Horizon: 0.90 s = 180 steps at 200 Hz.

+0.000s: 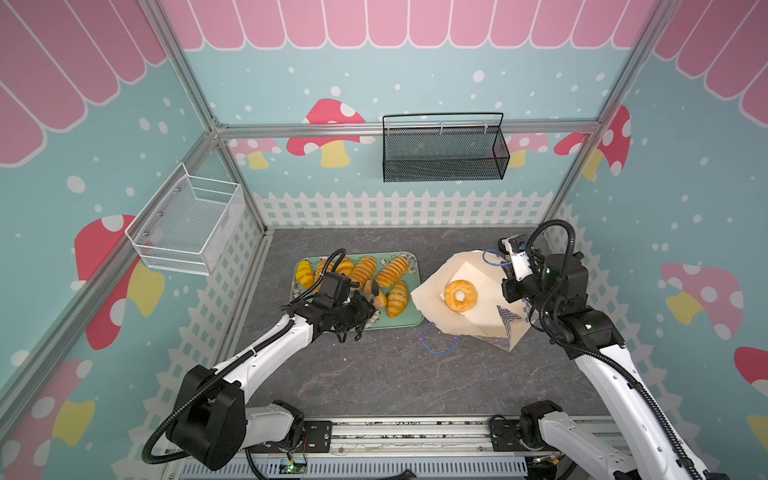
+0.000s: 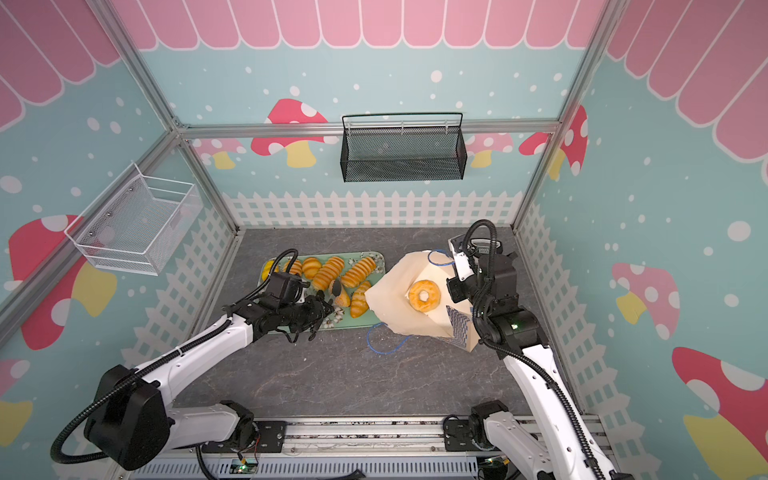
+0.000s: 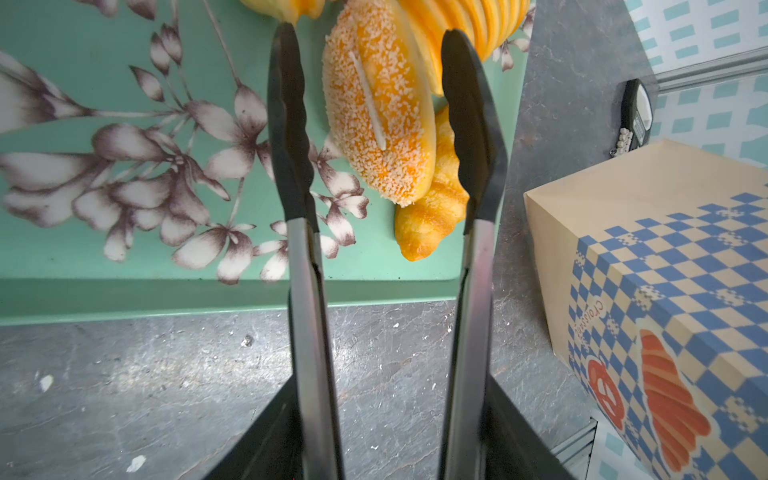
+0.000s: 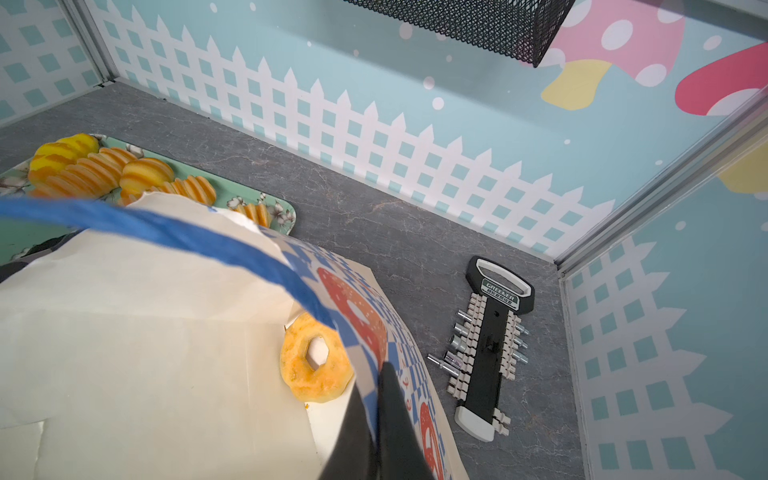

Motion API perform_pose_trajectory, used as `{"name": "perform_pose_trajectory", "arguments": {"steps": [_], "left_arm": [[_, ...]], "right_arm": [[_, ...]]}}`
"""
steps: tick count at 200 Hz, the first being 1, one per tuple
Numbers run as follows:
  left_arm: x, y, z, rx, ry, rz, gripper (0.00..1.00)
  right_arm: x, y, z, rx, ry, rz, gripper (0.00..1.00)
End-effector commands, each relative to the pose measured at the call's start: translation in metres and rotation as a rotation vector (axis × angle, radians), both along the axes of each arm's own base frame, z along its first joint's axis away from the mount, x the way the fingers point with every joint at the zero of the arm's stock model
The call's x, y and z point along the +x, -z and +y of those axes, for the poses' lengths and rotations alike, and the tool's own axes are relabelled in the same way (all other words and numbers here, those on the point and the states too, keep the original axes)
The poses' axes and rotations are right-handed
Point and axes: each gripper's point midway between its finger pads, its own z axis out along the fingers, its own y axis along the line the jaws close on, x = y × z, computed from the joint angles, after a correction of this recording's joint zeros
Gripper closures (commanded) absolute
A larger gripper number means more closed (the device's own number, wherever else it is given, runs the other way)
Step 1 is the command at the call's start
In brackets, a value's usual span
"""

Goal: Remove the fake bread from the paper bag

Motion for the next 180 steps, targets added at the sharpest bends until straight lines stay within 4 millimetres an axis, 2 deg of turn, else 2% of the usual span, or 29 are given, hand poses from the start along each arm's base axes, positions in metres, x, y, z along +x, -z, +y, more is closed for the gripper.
{"name": "perform_pose_trajectory", "arguments": {"steps": [1,42,89,180], "left_arm": [[0.006,0.002,-0.001,-0.028,-0.033,0.001,0.42],[0.012,0.013,-0.009,-0.061,-0.032,0.015,0.42],[0.022,0.015,-0.018,-0.105,-0.038,0.009,0.43],[0.017,-0.001,-0.014,-0.077,-0.015,-0.009,0.60]], "right_arm": [[-0.004,-0.005,0.000,0.000,-0.004,-0.030,1.00],[-0.006,-0.002,0.000,0.002,-0.006,-0.027,1.00],[-0.008,-0.003,-0.001,0.002,-0.005,-0.034,1.00],[-0.009,-0.002,0.001,0.012,-0.010,-0.031,1.00]]}}
